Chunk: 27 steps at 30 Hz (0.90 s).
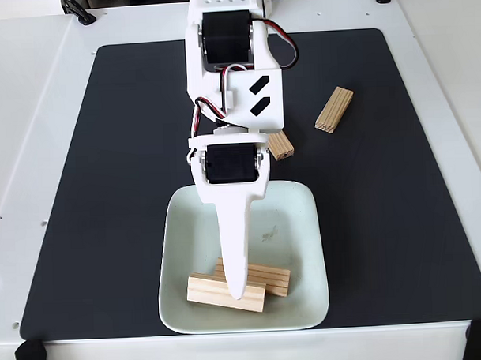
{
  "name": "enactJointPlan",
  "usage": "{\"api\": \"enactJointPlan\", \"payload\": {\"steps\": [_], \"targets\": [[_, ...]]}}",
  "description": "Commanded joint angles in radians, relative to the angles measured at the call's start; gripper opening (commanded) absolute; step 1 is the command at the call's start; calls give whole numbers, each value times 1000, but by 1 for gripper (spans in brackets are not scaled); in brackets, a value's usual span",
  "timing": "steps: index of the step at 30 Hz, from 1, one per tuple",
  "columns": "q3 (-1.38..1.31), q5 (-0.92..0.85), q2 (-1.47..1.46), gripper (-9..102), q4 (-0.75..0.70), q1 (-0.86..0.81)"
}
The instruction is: Pick up the wooden block and place them on the plate.
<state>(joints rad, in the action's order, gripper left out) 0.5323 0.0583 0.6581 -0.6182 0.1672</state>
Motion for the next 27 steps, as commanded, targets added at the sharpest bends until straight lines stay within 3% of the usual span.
{"api": "enactJointPlan", "payload": {"steps": [1,7,13,27], "targets": [[-14,-5,75,27,-2,3],[52,-5,184,26,-26,11],[307,8,443,-1,-57,40],[1101,-8,1114,0,-58,118]]}}
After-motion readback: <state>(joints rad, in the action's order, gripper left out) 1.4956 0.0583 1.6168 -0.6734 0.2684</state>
